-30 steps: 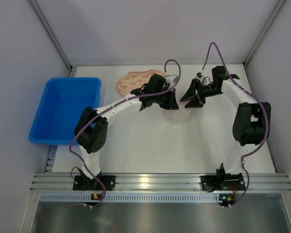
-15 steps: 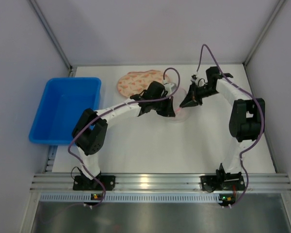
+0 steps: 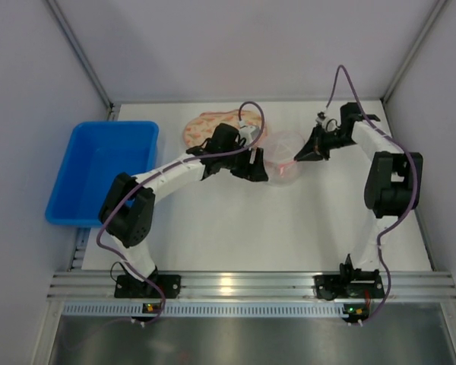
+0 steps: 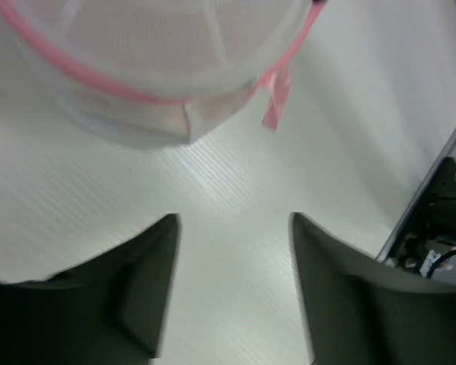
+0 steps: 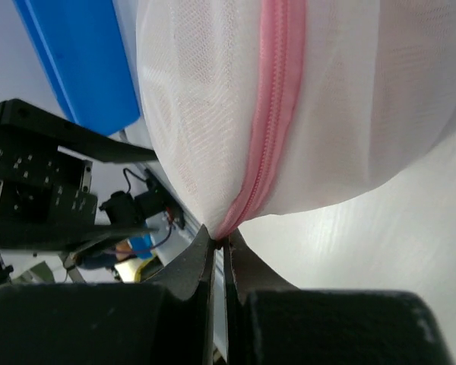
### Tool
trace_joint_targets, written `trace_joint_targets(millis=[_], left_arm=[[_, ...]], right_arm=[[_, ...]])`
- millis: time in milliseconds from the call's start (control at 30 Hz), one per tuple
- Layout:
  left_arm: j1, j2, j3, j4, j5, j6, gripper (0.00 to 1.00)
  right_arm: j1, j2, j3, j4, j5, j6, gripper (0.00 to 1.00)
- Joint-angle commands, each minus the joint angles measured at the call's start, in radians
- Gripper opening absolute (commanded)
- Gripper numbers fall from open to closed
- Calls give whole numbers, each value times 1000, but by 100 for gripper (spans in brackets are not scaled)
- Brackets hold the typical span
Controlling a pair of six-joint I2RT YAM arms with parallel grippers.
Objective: Place the bra in the laundry bag and zip it closed
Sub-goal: Move the laundry bag to the center of the board.
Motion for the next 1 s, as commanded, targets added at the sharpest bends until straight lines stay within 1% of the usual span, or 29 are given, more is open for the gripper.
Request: trace_joint_targets(millis=[0,33,67,133,167,233,300,367,467,533,600,633,700,767,800,833,900,933,967], left_arm=[[16,-73,33,-13,29,56,83],[20,-79,33,-15,32,65,96],[37,-93,33,-20,36,65,98],[57,-103,32,-27,45,72,98],[80,-110,30,-30,49,76,98],[95,-117,27,-35,45,91,98],[115,-120,27,-36,39,93,98],[137,-117,27,-40,37,89,98],[169,-102,32,-43,17,75,98],[198,-81,51,-62,11,55,98],[219,-67,74,-87,17,46,98],[239,-59,99,-101,19,46,98],[259,-62,111,-121,3,58,98],[287,-85,111,-124,-12,72,98],[296,-91,110,-127,-9,87,98],[314,-99,111,-138,-1,98,98],[331,-117,130,-185,6,136,98],[344,-120,140,-205,9,151,98],[350,-126,160,-225,5,164,98]], right_arm=[[-87,54,68,151,47,22,0],[-101,67,92,175,57,26,0],[-117,95,101,189,74,37,0],[-158,115,111,249,83,51,0],[-184,141,108,276,76,87,0],[-195,175,132,321,68,106,0],[-195,224,163,347,93,115,0],[-200,271,180,425,74,201,0],[-186,327,224,488,57,284,0],[-160,344,245,523,54,304,0],[-134,356,240,571,42,348,0],[-128,354,235,583,44,361,2],[-118,345,224,623,51,402,6],[-118,324,224,629,53,417,13],[-120,315,224,626,56,417,18],[-120,299,215,623,54,416,30],[-124,240,197,614,54,404,45],[-127,215,169,607,54,395,56],[-130,163,154,599,51,372,60]])
